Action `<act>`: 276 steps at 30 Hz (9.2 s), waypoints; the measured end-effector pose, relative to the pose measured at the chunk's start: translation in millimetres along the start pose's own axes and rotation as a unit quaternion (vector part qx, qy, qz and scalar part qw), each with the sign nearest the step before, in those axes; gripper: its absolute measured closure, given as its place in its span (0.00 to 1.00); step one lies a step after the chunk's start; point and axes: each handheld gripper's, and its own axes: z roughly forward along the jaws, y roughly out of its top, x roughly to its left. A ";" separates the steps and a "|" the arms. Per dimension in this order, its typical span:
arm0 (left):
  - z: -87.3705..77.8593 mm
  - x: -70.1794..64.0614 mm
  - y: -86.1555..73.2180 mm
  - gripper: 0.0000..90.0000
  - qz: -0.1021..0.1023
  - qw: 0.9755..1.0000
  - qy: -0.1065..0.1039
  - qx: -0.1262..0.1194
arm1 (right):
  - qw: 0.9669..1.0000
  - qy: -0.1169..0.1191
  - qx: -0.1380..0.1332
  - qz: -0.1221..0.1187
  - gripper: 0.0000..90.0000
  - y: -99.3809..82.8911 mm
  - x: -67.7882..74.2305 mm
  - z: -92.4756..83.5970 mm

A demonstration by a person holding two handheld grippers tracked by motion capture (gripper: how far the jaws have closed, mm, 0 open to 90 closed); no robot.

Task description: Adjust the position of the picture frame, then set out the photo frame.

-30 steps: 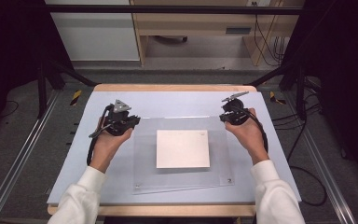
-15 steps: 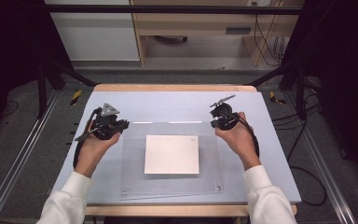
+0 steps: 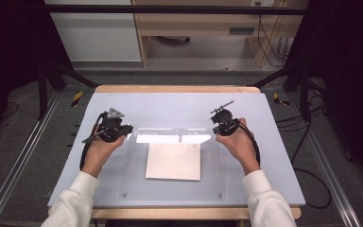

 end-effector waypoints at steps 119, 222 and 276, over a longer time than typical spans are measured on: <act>30.2 -20.6 -30.2 0.93 -0.026 0.994 0.054 -0.091 | 0.979 -0.043 -0.198 0.027 0.94 -49.2 -1.7 20.5; 45.9 16.4 17.6 0.95 -0.063 0.996 -0.030 0.055 | 0.974 -0.026 -0.205 -0.096 0.16 -225.0 16.3 -85.5; 50.1 23.3 18.3 0.94 -0.067 0.995 -0.044 0.051 | 0.938 0.000 -0.244 -0.245 0.47 -196.2 64.2 -50.2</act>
